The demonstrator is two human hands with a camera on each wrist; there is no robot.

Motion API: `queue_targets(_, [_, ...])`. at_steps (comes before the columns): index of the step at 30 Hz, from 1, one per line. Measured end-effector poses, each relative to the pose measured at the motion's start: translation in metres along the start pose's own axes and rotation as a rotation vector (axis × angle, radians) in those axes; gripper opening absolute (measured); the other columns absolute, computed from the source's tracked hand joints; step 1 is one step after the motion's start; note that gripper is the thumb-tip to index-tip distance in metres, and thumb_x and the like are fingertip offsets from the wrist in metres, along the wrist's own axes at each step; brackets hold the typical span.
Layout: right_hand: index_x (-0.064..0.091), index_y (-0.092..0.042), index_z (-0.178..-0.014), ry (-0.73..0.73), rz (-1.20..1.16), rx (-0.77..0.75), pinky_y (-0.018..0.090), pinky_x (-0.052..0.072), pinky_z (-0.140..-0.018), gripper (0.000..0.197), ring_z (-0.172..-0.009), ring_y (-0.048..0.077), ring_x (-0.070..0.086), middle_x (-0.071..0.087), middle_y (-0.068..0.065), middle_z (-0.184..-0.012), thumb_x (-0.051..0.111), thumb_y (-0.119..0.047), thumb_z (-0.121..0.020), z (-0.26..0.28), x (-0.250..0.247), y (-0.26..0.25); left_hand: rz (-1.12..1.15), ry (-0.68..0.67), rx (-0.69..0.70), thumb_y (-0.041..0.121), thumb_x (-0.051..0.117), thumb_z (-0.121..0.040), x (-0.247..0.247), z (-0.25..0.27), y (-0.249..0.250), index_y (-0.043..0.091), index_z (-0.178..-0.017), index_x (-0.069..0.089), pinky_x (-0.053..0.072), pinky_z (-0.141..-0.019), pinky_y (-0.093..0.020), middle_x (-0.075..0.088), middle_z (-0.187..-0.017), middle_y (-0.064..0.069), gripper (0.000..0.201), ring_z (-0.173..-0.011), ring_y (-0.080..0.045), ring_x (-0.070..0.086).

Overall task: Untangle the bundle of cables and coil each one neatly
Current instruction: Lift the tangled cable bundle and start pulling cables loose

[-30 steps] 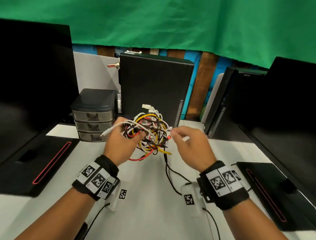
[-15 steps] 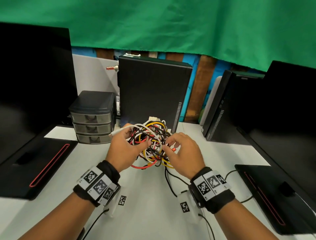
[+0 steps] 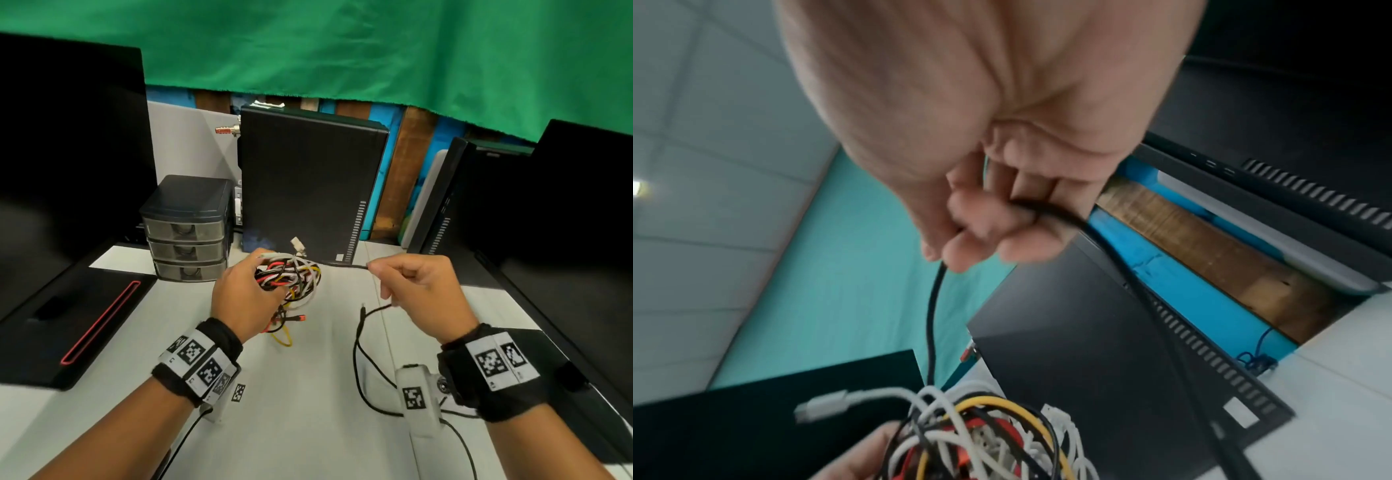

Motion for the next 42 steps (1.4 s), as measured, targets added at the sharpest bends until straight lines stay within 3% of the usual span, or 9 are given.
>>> queue_targets(4, [0.075,-0.028,-0.08,0.031,0.037,0.077,0.014,0.051,-0.064,0.017,-0.06,0.0,0.059,0.067,-0.011,-0.063,0.071,-0.016,-0.091,0.006,0.009,0.017,-0.093,0.006,0.055,0.018,0.085,-0.074,0.001,0.007,0.006,0.028,-0.105,0.049,0.059,-0.076,-0.03,0.071,-0.095,0.009,0.049,-0.085,-0.013,0.069])
queue_targets(12, [0.075,-0.027,-0.095,0.055,-0.001,0.028,0.015,0.052,-0.067,0.013,-0.063,0.003,0.058,0.07,0.008,-0.075,0.067,-0.017,-0.093,0.001,0.017,0.009,-0.136,-0.103,0.257,0.016,0.084,-0.077,0.015,0.016,0.025,0.026,-0.106,0.051,0.056,-0.073,-0.023,0.067,-0.101,0.009,0.045,-0.084,-0.012,0.066])
queue_targets(19, [0.076,-0.03,-0.105,-0.145,0.183,0.193,0.008,0.046,-0.069,0.025,-0.075,-0.006,0.063,0.071,-0.008,-0.081,0.058,-0.013,-0.099,0.001,0.013,0.04,-0.068,-0.399,0.395,0.002,0.08,-0.069,0.046,0.03,0.022,0.03,-0.095,0.047,0.054,-0.074,-0.039,0.048,-0.109,0.014,0.05,-0.087,-0.017,0.06])
queue_targets(23, [0.07,-0.021,-0.113,-0.259,0.213,0.314,0.005,0.04,-0.055,0.032,-0.056,-0.015,0.055,0.075,-0.002,-0.09,0.046,-0.004,-0.102,0.013,0.02,0.066,0.001,-0.506,0.28,0.013,0.087,-0.067,0.057,0.03,0.011,0.037,-0.111,0.051,0.05,-0.096,-0.03,0.043,-0.126,0.018,0.062,-0.112,-0.002,0.054])
queue_targets(26, [0.073,-0.026,-0.095,-0.269,0.245,0.338,-0.001,0.04,-0.064,0.031,-0.076,-0.013,0.061,0.075,-0.004,-0.09,0.049,-0.008,-0.102,0.018,0.016,0.074,-0.152,-0.511,0.1,0.035,0.093,-0.057,0.053,0.02,-0.007,0.036,-0.146,0.028,0.042,-0.111,-0.034,0.024,-0.151,0.011,0.11,-0.132,-0.013,0.041])
queue_targets(29, [0.076,-0.027,-0.097,-0.257,0.23,0.377,0.001,0.043,-0.063,0.021,-0.075,0.004,0.061,0.069,0.0,-0.079,0.058,-0.016,-0.1,0.025,0.014,0.082,-0.309,-0.528,-0.105,0.042,0.094,-0.049,0.043,0.012,-0.031,0.032,-0.152,0.02,0.042,-0.109,-0.047,0.032,-0.152,0.0,0.127,-0.135,-0.025,0.04])
queue_targets(32, [0.078,-0.027,-0.099,-0.229,0.169,0.398,0.005,0.046,-0.065,0.015,-0.079,0.018,0.066,0.074,0.009,-0.088,0.064,-0.023,-0.097,0.029,0.016,0.092,-0.041,-0.705,-0.352,0.046,0.099,-0.033,0.044,0.016,-0.05,0.031,-0.149,0.028,0.053,-0.099,-0.042,0.049,-0.139,-0.001,0.137,-0.116,-0.022,0.06])
queue_targets(38, [0.078,-0.024,-0.096,-0.254,0.129,0.411,0.009,0.04,-0.059,0.017,-0.062,0.01,0.048,0.056,-0.004,-0.064,0.062,-0.017,-0.097,0.038,0.034,0.105,0.119,-0.745,-0.325,-0.001,0.089,-0.066,0.046,0.022,-0.044,0.026,-0.132,0.056,0.054,-0.068,-0.018,0.058,-0.127,0.002,0.079,-0.087,-0.004,0.067])
queue_targets(42, [0.078,-0.023,-0.1,-0.283,0.185,0.399,0.006,0.041,-0.062,0.019,-0.066,0.005,0.052,0.063,-0.009,-0.073,0.06,-0.017,-0.098,0.038,0.046,0.116,0.058,-0.739,-0.217,-0.005,0.082,-0.074,0.048,0.021,-0.043,0.029,-0.125,0.063,0.05,-0.062,-0.01,0.066,-0.114,0.01,0.065,-0.072,0.01,0.065])
Point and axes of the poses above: each hand's wrist, its own z-axis away from the middle knuckle, its own x-axis out of the palm, y = z × x, the point moved 7 cm from there along -z, towards the middle knuckle
